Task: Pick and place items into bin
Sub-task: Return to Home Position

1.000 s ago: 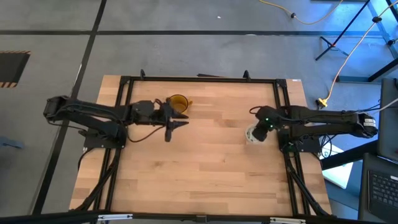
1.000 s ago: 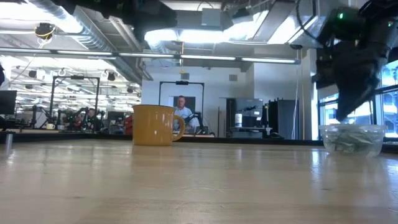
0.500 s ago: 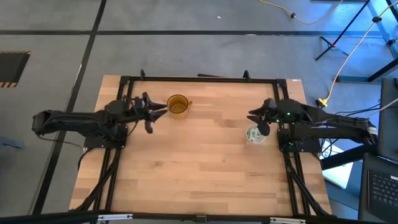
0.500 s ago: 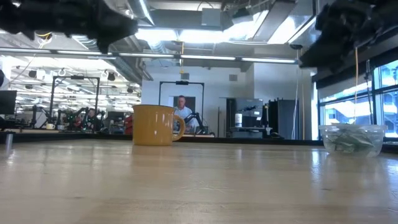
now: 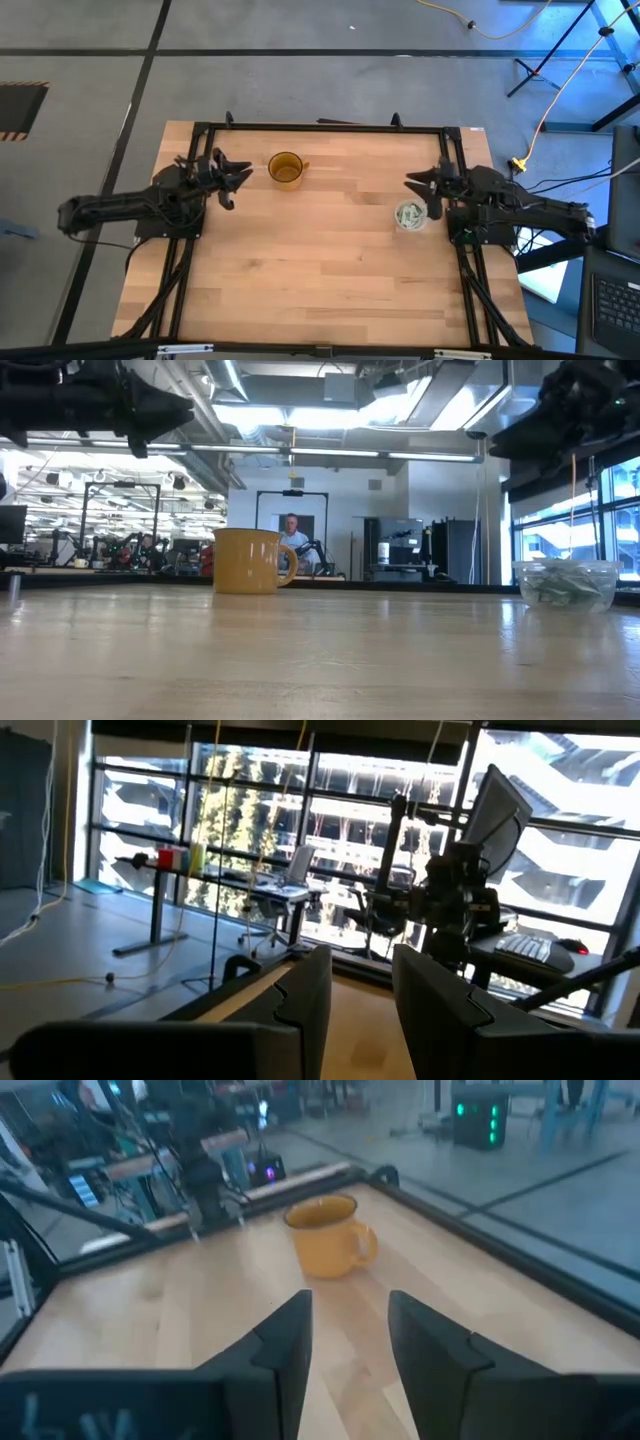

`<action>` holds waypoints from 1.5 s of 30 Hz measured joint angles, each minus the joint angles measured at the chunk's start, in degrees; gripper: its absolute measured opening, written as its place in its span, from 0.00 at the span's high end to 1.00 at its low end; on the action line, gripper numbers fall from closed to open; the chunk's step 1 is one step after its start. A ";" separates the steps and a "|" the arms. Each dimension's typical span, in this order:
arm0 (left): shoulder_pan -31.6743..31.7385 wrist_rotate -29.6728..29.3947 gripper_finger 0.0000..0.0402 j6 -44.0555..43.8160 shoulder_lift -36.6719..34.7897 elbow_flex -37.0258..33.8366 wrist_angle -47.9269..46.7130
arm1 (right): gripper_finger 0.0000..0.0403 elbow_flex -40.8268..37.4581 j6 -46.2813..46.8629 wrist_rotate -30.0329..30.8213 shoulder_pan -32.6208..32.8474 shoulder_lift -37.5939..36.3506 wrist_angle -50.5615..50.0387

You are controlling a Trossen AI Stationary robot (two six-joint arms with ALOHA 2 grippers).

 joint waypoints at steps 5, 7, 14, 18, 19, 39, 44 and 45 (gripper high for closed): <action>1.38 -1.06 0.74 0.48 -2.51 -2.29 -0.08 | 0.66 -2.08 -0.85 0.01 0.00 -6.93 0.02; 2.09 -1.50 0.74 0.51 -3.33 -3.28 -0.33 | 0.66 -2.67 -1.19 0.01 0.00 -10.08 -0.98; 4.44 -1.51 0.74 0.51 -6.82 -5.86 -0.15 | 0.66 -2.44 -1.57 0.16 0.00 -13.50 -3.67; 5.70 -1.15 0.74 0.46 -7.92 -5.91 -2.06 | 0.66 -2.70 -2.56 0.17 -0.02 -14.00 -3.69; 5.86 -1.17 0.74 0.17 -8.00 -5.91 -2.89 | 0.66 -2.74 -2.71 0.19 -0.02 -14.02 -3.94; 6.08 -3.02 0.74 0.81 -7.96 -5.91 -13.49 | 0.66 -8.53 -2.74 0.15 -0.04 -13.97 -4.10; 6.08 -4.26 0.74 1.08 -7.96 -5.91 -14.37 | 0.66 -12.43 -2.68 0.14 -0.04 -13.97 -0.10; 6.08 -4.33 0.74 1.12 -7.96 -5.91 -14.63 | 0.66 -12.54 -2.70 0.14 -0.04 -13.84 0.48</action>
